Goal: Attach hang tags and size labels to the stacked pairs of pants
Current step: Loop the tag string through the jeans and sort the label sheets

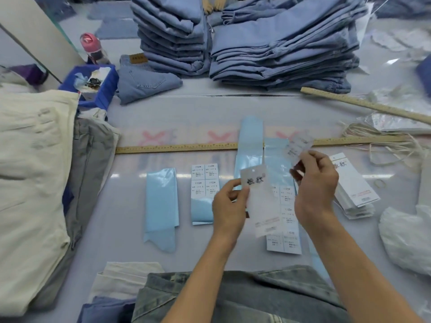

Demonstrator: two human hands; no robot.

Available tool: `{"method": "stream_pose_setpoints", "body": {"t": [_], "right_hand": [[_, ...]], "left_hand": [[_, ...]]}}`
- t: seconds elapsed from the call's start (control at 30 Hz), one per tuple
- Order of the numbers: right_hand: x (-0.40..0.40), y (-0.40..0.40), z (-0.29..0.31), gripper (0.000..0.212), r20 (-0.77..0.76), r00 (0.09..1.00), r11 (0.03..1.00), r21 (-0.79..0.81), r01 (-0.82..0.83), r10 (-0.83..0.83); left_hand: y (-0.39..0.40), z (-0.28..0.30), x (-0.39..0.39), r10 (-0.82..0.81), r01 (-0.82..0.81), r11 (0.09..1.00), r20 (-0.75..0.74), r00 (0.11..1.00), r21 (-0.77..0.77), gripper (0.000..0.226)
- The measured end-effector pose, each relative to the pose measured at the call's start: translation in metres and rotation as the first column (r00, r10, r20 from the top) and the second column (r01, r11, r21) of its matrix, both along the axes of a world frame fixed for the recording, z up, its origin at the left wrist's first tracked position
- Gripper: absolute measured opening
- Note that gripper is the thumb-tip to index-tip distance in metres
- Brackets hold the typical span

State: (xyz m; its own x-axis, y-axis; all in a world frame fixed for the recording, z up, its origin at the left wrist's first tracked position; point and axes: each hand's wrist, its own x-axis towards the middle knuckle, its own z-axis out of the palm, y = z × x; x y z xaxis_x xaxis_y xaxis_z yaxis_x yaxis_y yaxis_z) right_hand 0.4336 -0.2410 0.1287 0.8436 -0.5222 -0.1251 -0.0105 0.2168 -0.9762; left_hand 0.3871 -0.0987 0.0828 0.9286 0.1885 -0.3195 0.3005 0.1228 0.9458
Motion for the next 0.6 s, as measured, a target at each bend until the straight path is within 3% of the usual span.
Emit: {"method": "stream_pose_setpoints", "body": {"t": [0.1, 0.17, 0.33, 0.47, 0.6], "right_hand": [[-0.064, 0.004, 0.041, 0.007, 0.006, 0.881, 0.881, -0.028, -0.473, 0.473], [-0.093, 0.009, 0.052, 0.010, -0.097, 0.790, 0.787, -0.073, -0.613, 0.606], [-0.116, 0.025, 0.054, 0.022, -0.273, 0.782, 0.762, -0.200, -0.616, 0.560], [-0.123, 0.029, 0.057, 0.020, -0.254, 0.806, 0.788, -0.194, -0.584, 0.535], [-0.129, 0.035, 0.061, 0.017, -0.256, 0.830, 0.793, -0.256, -0.553, 0.496]], "left_hand": [[0.028, 0.033, -0.021, -0.005, 0.000, 0.999, 0.095, 0.995, 0.047, 0.011], [0.037, 0.053, -0.034, -0.039, 0.031, 0.998, 0.131, 0.991, 0.056, 0.012], [0.042, 0.084, -0.053, -0.100, 0.105, 0.994, 0.185, 0.978, -0.013, 0.016], [0.045, 0.092, -0.067, -0.131, 0.141, 0.989, 0.206, 0.970, -0.035, 0.012], [0.048, 0.096, -0.078, -0.153, 0.163, 0.986, 0.237, 0.959, -0.022, 0.025]]}}
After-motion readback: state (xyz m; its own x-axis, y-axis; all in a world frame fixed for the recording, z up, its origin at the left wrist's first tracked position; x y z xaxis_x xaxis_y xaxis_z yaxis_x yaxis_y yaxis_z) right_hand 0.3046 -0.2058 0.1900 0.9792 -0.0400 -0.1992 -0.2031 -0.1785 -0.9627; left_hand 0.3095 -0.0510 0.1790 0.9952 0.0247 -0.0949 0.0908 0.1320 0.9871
